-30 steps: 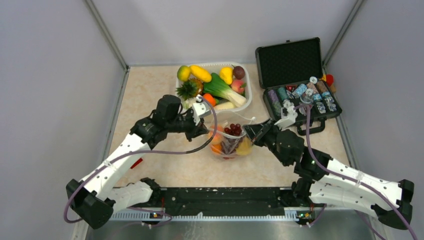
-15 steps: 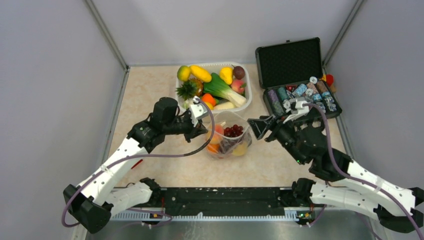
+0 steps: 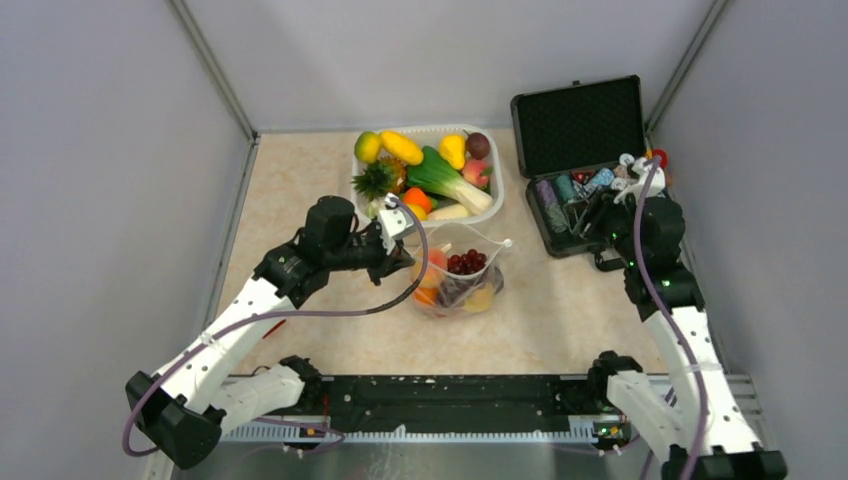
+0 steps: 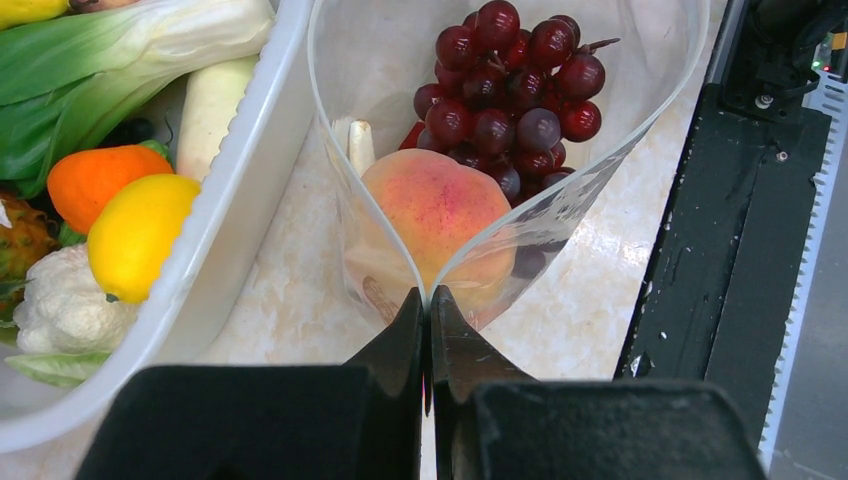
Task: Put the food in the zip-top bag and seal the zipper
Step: Adjust the zipper food storage bag at the center of the board.
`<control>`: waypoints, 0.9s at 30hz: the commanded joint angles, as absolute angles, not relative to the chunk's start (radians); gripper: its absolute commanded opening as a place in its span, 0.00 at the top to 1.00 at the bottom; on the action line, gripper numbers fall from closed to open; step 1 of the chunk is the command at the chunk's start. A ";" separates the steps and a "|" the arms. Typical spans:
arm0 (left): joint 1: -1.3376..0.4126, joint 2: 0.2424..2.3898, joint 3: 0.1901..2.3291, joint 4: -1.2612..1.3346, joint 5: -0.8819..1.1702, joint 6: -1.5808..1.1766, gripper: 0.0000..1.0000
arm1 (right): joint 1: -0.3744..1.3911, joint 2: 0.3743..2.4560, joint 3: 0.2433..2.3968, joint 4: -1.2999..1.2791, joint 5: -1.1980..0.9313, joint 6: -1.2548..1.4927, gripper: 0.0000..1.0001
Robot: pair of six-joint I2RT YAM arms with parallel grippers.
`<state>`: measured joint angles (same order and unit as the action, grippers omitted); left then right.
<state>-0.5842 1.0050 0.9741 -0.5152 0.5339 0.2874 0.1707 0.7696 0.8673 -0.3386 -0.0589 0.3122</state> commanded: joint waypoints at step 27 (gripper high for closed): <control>-0.582 0.951 0.968 -0.445 0.495 0.306 1.00 | -0.036 0.620 0.305 0.582 -1.040 0.367 0.41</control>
<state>-0.5838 0.9791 0.9703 -0.5159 0.4992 0.2981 -0.0616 0.6182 0.3027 0.5098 -0.9974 0.4095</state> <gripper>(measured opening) 0.004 0.602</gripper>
